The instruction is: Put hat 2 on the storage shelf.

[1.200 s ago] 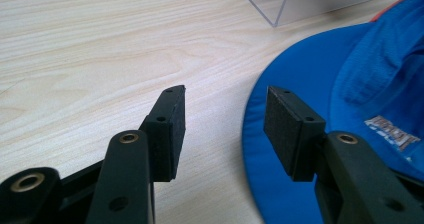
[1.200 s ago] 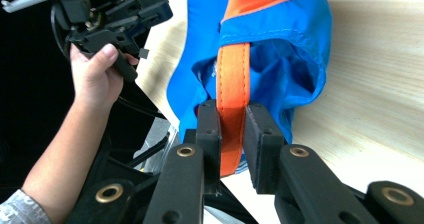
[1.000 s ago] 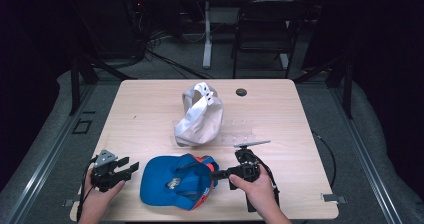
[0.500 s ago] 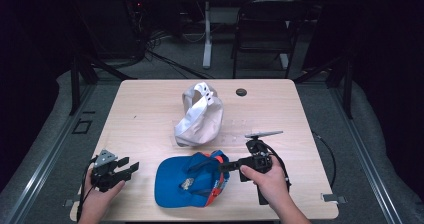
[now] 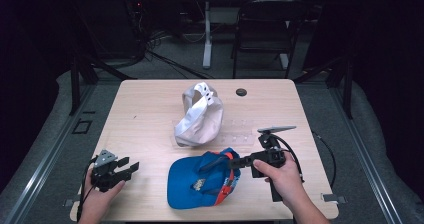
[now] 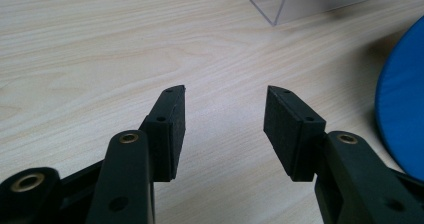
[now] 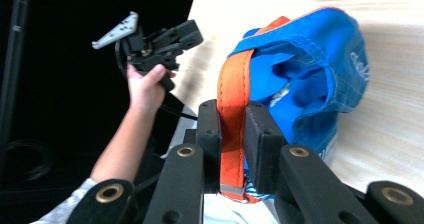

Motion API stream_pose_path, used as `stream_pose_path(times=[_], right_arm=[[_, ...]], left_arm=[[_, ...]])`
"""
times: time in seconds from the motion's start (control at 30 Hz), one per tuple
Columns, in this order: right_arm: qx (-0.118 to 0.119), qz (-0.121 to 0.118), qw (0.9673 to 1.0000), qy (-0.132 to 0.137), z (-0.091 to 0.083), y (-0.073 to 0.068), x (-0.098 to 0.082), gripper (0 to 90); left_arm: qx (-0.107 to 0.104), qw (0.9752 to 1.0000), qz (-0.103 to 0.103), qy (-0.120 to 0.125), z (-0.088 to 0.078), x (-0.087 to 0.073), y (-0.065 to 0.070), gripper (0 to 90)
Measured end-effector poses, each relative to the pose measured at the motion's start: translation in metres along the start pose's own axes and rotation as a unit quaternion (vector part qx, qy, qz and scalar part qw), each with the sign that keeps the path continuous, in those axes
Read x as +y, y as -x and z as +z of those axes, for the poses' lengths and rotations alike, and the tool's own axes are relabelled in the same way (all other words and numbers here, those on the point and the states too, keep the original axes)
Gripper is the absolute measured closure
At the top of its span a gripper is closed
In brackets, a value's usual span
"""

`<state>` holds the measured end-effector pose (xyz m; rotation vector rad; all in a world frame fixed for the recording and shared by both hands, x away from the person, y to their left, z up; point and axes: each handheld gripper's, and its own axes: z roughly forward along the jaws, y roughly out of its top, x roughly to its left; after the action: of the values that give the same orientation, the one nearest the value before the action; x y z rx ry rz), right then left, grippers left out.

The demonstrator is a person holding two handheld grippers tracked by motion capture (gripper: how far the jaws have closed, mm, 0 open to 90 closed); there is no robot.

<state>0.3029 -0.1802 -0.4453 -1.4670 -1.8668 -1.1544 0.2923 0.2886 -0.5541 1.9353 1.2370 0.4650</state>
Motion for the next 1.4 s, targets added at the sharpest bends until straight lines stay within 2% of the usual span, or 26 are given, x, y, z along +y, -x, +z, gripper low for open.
stream_pose_path(times=[0.1, 0.4, 0.6, 0.8, 0.87, 0.93, 1.0, 1.33, 1.4], right_arm=[[0.017, 0.013, 0.9998, -0.003, -0.006, -0.001, 0.002, 78.8], [0.055, 0.042, 0.9976, 0.001, -0.023, -0.006, 0.009, 78.9], [0.097, 0.058, 0.9935, 0.015, -0.032, -0.010, 0.012, 78.9], [0.108, 0.070, 0.9913, 0.026, -0.042, -0.014, 0.017, 79.0], [0.114, 0.072, 0.9905, 0.026, -0.046, -0.015, 0.018, 79.0], [0.126, 0.083, 0.9881, 0.033, -0.049, -0.017, 0.020, 79.0], [0.127, 0.078, 0.9883, 0.029, -0.052, -0.018, 0.021, 79.0], [0.091, 0.078, 0.9916, 0.049, -0.074, -0.025, 0.030, 79.1], [0.085, 0.077, 0.9918, 0.056, -0.078, -0.026, 0.031, 79.0]], left_arm=[[-0.001, 1.0000, 0.002, -0.007, -0.001, 0.001, 0.000, 51.5], [0.001, 1.0000, 0.000, 0.001, 0.000, 0.000, 0.000, 51.5], [0.001, 1.0000, 0.001, -0.004, 0.000, 0.000, 0.000, 51.5], [0.000, 1.0000, 0.003, -0.006, -0.001, 0.001, 0.000, 51.6], [0.002, 1.0000, 0.000, 0.001, 0.000, 0.000, -0.001, 51.6], [0.002, 1.0000, 0.000, 0.002, 0.000, 0.000, -0.001, 51.5], [0.002, 1.0000, 0.000, 0.001, -0.001, 0.000, -0.001, 51.5], [0.002, 1.0000, 0.001, 0.001, -0.001, 0.000, 0.000, 51.6], [0.001, 1.0000, 0.003, -0.006, -0.001, 0.001, -0.001, 51.5]])
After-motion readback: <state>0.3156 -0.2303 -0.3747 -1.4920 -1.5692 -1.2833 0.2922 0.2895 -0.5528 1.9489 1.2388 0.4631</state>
